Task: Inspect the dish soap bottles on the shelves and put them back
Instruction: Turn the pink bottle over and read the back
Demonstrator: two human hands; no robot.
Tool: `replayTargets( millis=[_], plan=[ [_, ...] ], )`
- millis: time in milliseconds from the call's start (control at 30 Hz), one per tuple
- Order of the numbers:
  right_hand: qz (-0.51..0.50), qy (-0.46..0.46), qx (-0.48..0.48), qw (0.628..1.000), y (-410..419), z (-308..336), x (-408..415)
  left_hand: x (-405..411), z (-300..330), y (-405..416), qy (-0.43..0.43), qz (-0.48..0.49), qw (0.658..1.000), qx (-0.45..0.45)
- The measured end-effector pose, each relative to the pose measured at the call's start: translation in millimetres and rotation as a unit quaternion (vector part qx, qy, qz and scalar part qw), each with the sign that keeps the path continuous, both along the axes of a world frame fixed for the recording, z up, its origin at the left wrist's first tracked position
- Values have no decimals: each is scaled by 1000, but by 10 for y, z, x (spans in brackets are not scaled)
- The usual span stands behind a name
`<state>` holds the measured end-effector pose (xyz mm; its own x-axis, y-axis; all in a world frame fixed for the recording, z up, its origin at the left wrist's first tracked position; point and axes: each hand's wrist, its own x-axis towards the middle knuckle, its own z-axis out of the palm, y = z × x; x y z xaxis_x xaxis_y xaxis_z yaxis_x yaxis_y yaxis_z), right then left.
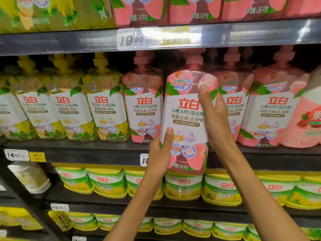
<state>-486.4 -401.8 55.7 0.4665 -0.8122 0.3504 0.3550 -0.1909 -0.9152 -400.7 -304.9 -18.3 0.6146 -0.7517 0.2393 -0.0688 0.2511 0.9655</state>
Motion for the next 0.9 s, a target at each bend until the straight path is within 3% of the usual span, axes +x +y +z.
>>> replayTargets(
  millis=[467, 633, 733, 867, 900],
  plan=[
    [-160, -6, -168, 973, -124, -154, 188, 186, -164, -318, -44, 76, 995, -51],
    [-179, 27, -234, 955, -141, -186, 242, 167, -184, -210, -115, 106, 988, 15],
    [-212, 4, -301, 930, -165, -200, 251, 89, -95, -177, -178, 179, 967, 20],
    [-212, -27, -358, 909, -162, -181, 252, 90, -25, -154, -345, 308, 886, -23],
    [-213, -22, -377, 901, -173, -173, 237, 90, -6, -149, -348, 298, 888, -32]
  ],
)
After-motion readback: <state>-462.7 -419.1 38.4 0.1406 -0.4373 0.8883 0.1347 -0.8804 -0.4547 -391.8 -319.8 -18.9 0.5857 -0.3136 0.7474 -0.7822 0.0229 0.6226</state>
